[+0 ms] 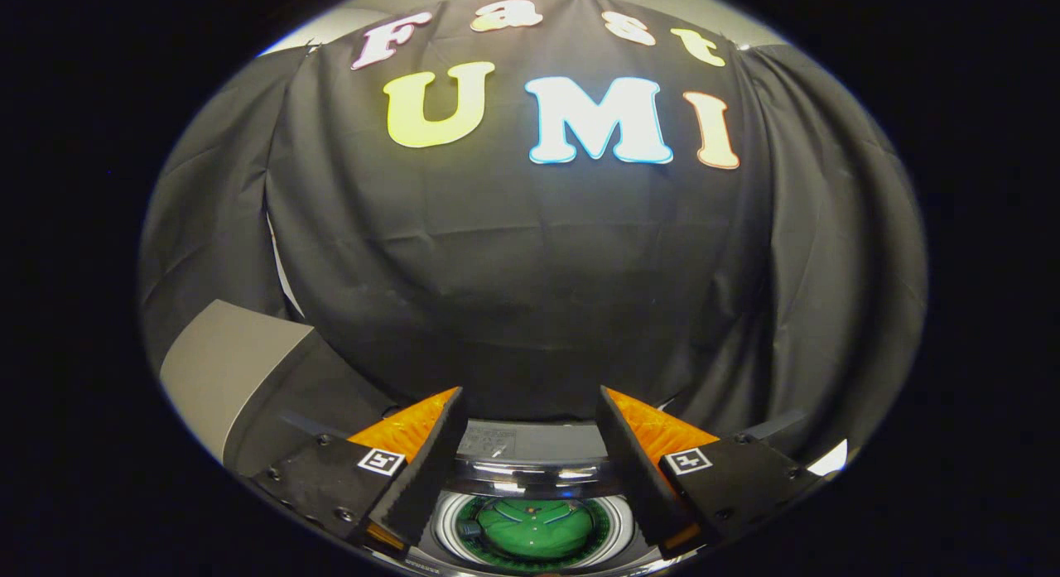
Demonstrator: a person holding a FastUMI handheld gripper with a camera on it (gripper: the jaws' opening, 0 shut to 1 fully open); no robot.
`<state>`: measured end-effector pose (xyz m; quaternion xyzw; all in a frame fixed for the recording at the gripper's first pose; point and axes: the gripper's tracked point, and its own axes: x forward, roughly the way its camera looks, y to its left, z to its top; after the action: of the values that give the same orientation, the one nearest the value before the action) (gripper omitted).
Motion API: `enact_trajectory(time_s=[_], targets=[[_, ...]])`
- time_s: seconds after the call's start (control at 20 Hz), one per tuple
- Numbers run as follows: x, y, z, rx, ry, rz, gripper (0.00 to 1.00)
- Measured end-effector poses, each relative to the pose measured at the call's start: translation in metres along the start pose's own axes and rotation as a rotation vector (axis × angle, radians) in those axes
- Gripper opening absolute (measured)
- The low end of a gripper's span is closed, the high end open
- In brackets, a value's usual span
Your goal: Put the clothes into the washing machine and then close the washing machine lid.
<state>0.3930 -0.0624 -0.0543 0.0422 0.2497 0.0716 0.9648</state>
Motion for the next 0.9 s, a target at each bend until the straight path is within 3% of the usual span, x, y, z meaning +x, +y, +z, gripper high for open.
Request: enact_trajectory(time_s=[0.45, 0.9], targets=[[-0.037, 0.003, -0.036, 0.020, -0.057, -0.028, 0.98], [-0.072, 0.009, -0.115, 0.021, -0.018, -0.049, 0.98]])
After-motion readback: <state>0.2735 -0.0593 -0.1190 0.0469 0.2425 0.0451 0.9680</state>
